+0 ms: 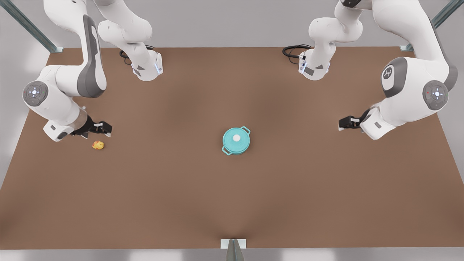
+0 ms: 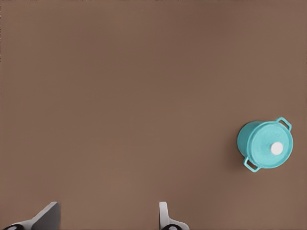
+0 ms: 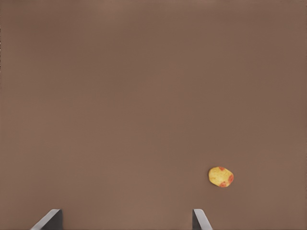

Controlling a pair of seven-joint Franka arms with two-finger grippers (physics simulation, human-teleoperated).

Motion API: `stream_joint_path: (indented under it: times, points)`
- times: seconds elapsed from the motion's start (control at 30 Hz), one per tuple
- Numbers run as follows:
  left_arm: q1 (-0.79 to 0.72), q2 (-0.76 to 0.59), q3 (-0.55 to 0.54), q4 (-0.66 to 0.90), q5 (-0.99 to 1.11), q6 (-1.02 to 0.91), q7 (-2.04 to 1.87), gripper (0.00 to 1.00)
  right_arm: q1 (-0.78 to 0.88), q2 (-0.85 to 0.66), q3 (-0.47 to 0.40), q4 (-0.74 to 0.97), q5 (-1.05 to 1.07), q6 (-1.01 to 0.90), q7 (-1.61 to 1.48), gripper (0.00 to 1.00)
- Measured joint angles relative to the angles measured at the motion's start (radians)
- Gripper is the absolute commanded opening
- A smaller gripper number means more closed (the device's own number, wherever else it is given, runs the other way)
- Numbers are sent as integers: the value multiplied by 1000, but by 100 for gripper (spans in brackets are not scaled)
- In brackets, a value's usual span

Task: Open the pot lid and put the potato into the pot

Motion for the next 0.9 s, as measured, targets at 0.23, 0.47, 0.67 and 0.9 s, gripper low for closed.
stream_joint_path:
  times: [0.23, 0.47, 0.67, 0.9]
  points:
    - [-157, 37, -4, -1, 26, 46, -17, 100, -14, 2, 1, 2, -3, 71, -24, 100]
    - [-612, 237, -6, -18, 73, 201, -206, 100, -17, 33, -14, 51, 23, 57, -250, 100]
    - [-701, 396, -4, -17, 121, 413, -445, 100, -19, 51, -9, -40, 11, 95, -471, 100]
    - [-706, 454, -5, -25, 127, 578, -655, 100, -5, 32, -12, -156, -61, 239, -654, 100]
